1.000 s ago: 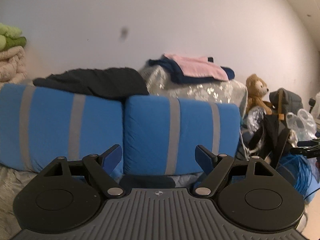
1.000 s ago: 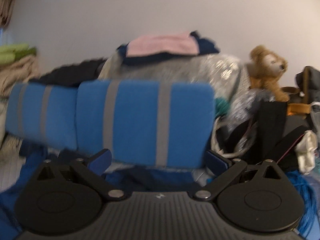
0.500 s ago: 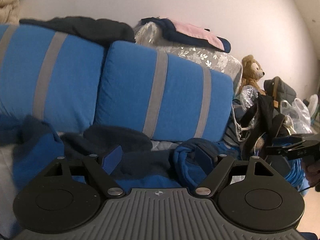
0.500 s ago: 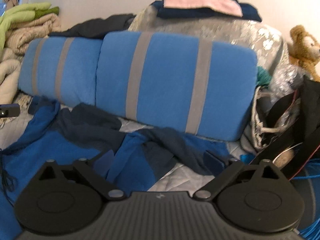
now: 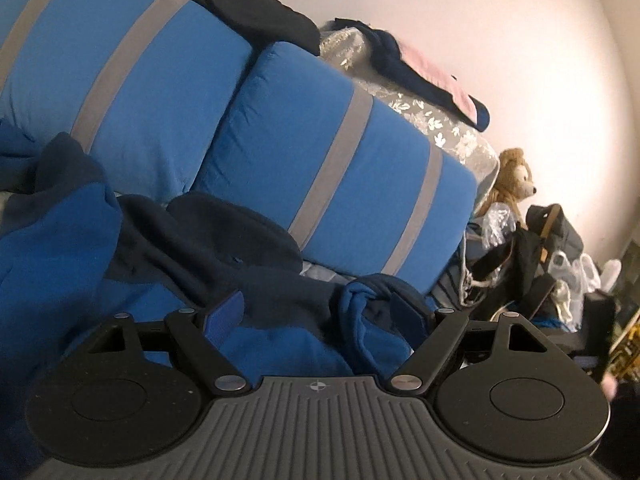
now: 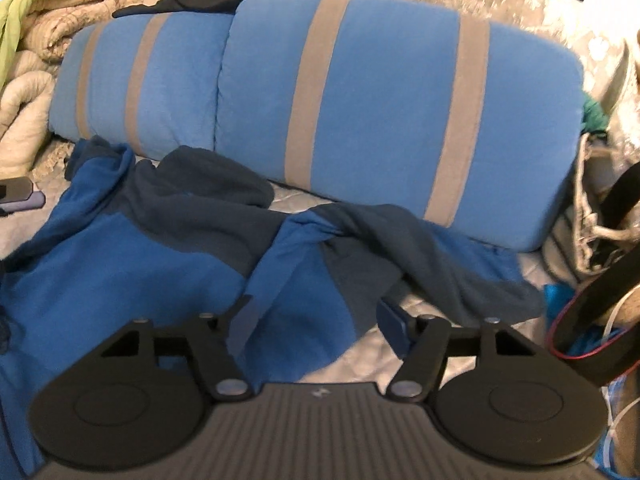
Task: Fold clothes
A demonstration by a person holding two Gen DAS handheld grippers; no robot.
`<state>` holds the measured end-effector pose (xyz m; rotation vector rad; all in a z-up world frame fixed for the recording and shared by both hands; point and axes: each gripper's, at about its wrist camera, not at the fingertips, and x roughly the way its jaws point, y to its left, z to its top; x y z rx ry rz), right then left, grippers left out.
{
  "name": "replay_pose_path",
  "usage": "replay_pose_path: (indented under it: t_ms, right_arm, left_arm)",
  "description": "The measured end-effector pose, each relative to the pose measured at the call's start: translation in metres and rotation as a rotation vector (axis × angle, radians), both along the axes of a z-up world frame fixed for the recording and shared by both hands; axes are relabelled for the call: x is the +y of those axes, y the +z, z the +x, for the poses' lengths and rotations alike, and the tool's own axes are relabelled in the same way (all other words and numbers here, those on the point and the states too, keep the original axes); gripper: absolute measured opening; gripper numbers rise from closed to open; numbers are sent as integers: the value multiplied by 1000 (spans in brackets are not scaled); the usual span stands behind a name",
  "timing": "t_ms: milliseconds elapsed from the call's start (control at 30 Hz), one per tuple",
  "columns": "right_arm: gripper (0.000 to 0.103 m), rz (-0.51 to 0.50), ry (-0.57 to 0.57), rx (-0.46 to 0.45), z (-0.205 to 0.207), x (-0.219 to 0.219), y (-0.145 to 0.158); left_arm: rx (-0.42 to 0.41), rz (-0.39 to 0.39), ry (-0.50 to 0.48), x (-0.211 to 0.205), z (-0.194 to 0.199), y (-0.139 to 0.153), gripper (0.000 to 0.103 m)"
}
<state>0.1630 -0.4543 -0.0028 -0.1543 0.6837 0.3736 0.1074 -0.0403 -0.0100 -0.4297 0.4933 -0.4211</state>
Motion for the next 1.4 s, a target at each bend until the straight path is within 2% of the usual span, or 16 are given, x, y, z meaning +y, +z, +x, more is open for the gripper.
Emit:
replay_pose_path:
  t_ms: [200, 400, 433, 500, 533, 567, 667, 800, 933, 967, 1000, 1067, 1100, 1133, 1200, 1400]
  right_arm:
    - [75, 14, 36, 18, 26, 40, -26]
    - [74, 10, 19, 35, 62, 70, -57]
    - [70, 13, 17, 41, 66, 72, -61]
    - [49, 31, 18, 58, 75, 75, -69]
    - [22, 41, 18, 70, 78, 75, -72]
    - [3, 50, 18, 87, 80, 74, -74]
    - [3, 93, 7, 59, 72, 68, -64]
    - [2, 153, 12, 0, 46, 54, -33]
    - [2, 202, 71, 17, 14, 41, -11]
    - [3, 195, 95, 41, 8, 39, -11]
    - [12, 189, 119, 65, 3, 38, -10]
    - [58, 176, 100, 60, -7, 30, -9]
    - [73, 176, 75, 47, -10, 23, -8]
    - [92, 184, 44, 26, -12, 14, -7]
    - [94, 228, -33, -5, -10, -11, -6]
    - [90, 414, -379, 14, 21, -95, -30]
  left_arm:
    - [-7, 25, 21, 1, 5, -3, 81]
    - [-18, 50, 20, -2, 6, -4, 81]
    - [-21, 58, 17, -3, 6, -4, 81]
    - [-28, 75, 13, -5, 6, -5, 81]
    - [-27, 75, 9, -5, 7, -5, 81]
    - [-26, 74, 6, -5, 7, -5, 81]
    - [-22, 68, 2, -5, 8, -6, 81]
    - [-17, 55, 4, -3, 8, -6, 81]
    - [-18, 52, -3, -3, 7, -6, 81]
    - [-18, 54, -6, -3, 7, -6, 81]
    - [-16, 54, -9, -4, 7, -6, 81]
    - [-13, 56, -15, -5, 7, -6, 81]
    - [-13, 56, -17, -5, 7, -6, 81]
    - [-12, 57, -20, -5, 7, -6, 81]
    - [-11, 57, -19, -5, 8, -7, 81]
    - [5, 44, -25, -5, 10, -8, 81]
